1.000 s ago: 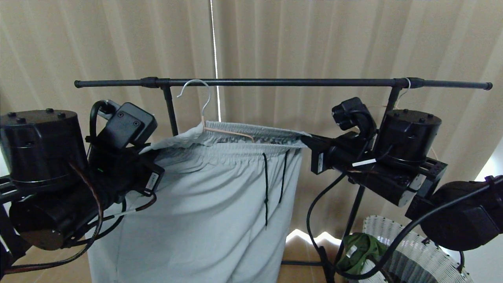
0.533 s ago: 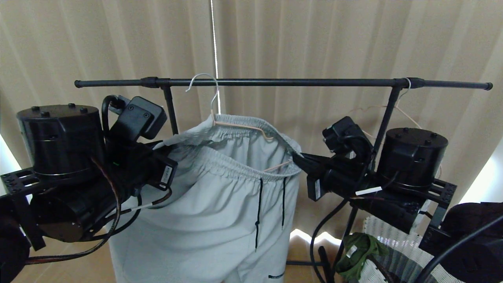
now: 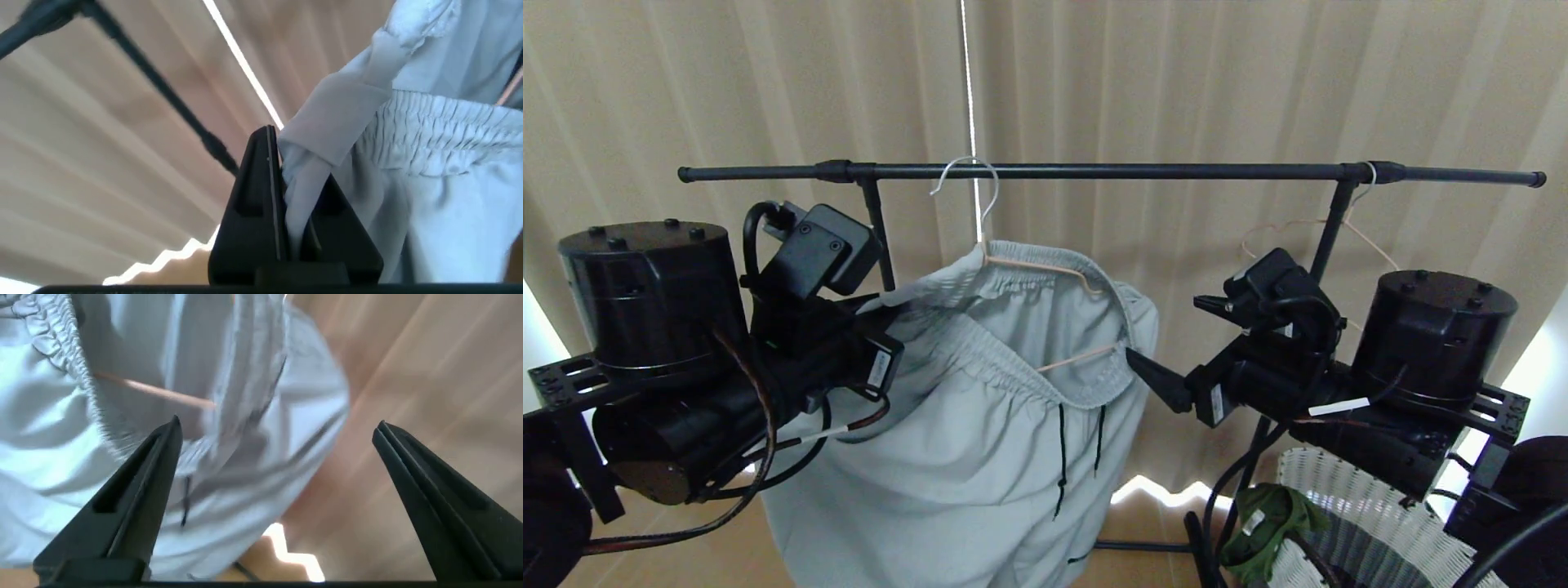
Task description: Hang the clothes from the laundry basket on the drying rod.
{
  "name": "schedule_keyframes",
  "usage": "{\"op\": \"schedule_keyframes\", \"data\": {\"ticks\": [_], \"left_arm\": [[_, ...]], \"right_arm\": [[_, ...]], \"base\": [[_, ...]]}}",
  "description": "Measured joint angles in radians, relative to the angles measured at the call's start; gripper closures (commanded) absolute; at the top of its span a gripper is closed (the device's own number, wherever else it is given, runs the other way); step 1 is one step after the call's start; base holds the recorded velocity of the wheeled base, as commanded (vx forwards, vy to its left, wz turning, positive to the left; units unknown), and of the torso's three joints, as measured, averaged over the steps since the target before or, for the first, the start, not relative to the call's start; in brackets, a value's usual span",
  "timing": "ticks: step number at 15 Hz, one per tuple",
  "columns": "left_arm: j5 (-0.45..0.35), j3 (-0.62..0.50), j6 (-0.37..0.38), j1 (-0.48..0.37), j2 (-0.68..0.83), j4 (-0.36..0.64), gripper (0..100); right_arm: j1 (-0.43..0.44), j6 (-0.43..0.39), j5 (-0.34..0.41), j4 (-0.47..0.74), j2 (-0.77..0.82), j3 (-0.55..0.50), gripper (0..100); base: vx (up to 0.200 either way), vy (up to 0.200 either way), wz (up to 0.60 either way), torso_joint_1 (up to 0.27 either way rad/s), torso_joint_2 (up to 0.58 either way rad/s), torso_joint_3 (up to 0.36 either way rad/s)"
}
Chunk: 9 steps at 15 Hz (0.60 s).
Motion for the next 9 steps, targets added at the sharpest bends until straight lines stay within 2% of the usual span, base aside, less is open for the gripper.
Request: {"op": "schedule_keyframes", "data": {"ticks": [4,9], "left_arm": [[-0.023,0.005,0.038,-0.036,0.014,-0.028,100],[-0.056,0.009,0.099,-0.108,0.032,-0.055,100]], "right_arm": [[-0.021,-0.144,0.025,-0.051,-0.013,-0.01,0],[-0.024,-0.251,0.03,-0.039,0.026,-0.091,0]], "base": [[0.0,0.0,0.0,0.0,0.0,0.0],[0.0,0.0,0.0,0.0,0.0,0.0]]}}
